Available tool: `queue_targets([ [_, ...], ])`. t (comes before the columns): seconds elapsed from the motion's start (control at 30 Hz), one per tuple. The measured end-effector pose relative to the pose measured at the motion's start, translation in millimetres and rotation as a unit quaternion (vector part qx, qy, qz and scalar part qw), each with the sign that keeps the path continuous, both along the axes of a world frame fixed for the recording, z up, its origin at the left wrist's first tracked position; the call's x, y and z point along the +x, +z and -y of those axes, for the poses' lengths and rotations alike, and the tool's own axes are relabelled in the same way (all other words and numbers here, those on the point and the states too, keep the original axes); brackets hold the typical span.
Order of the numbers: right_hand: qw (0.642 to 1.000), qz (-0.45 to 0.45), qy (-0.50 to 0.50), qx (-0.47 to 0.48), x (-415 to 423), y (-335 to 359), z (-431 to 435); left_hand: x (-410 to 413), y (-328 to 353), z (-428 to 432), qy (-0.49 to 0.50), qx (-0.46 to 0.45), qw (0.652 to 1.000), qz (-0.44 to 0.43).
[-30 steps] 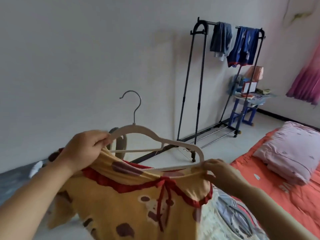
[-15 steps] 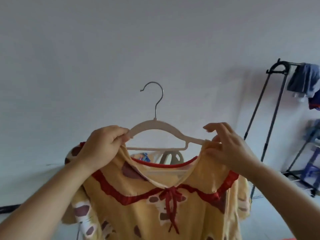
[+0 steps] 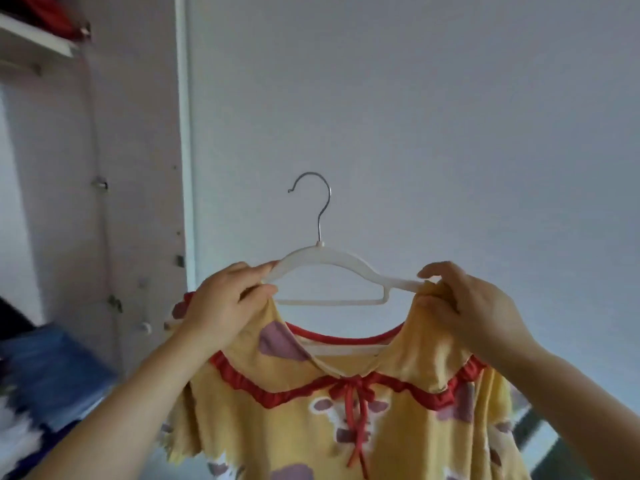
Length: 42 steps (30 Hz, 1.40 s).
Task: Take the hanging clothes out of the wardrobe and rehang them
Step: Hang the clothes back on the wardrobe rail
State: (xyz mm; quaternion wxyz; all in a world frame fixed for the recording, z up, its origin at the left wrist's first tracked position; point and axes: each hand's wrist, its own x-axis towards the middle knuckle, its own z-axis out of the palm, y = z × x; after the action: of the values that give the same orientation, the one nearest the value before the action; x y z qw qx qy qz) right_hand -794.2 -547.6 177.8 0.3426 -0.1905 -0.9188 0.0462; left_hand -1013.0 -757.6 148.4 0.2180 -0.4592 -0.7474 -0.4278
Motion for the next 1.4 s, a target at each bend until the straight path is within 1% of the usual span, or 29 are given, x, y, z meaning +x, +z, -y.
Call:
queue_targets([
  [0.03,0.999,0.002,0.031,0.021,-21,0,10,-12,0,11,0.01,0.007,1.0,0.011],
  [0.13,0.984,0.012,0.114,0.133,-83,-7,31,-40,2,39,0.028,0.016,0.999,0.01],
  [0.2,0.974,-0.012,0.153,0.169,-124,-14,40,-60,2,54,0.049,0.015,0.999,0.001],
  [0.33,0.952,-0.066,0.231,0.191,-197,-18,47,-103,3,94,0.111,0.017,0.993,-0.023],
  [0.5,0.933,-0.075,0.314,0.158,-277,-6,51,-141,4,143,0.205,-0.016,0.978,-0.032],
  [0.57,0.925,-0.092,0.337,0.151,-308,1,55,-155,8,155,0.231,-0.013,0.971,-0.06],
  [0.7,0.918,-0.132,0.364,0.087,-371,8,74,-182,18,172,0.308,-0.039,0.944,-0.114],
  [0.8,0.91,-0.15,0.384,0.039,-412,4,94,-207,19,174,0.371,-0.121,0.903,-0.181],
  [0.83,0.909,-0.148,0.39,0.025,-425,3,101,-218,15,174,0.38,-0.14,0.894,-0.19],
  [0.87,0.906,-0.145,0.396,0.015,-440,2,108,-229,11,174,0.379,-0.146,0.894,-0.19],
  [0.93,0.901,-0.141,0.41,0.013,-471,1,122,-254,5,180,0.37,-0.113,0.91,-0.151],
  [0.97,0.896,-0.145,0.421,0.017,-486,1,129,-267,4,185,0.366,-0.088,0.918,-0.124],
  [1.03,0.883,-0.156,0.44,0.043,-518,1,142,-296,2,197,0.364,-0.062,0.922,-0.115],
  [1.13,0.873,-0.152,0.444,0.13,-566,6,164,-342,8,222,0.373,-0.071,0.915,-0.137],
  [1.2,0.872,-0.153,0.429,0.179,-596,10,177,-371,14,237,0.372,-0.081,0.915,-0.135],
  [1.3,0.863,-0.195,0.412,0.217,-637,15,193,-417,23,255,0.367,-0.088,0.915,-0.141],
  [1.4,0.856,-0.212,0.411,0.231,-680,18,204,-461,31,266,0.365,-0.078,0.917,-0.138],
])
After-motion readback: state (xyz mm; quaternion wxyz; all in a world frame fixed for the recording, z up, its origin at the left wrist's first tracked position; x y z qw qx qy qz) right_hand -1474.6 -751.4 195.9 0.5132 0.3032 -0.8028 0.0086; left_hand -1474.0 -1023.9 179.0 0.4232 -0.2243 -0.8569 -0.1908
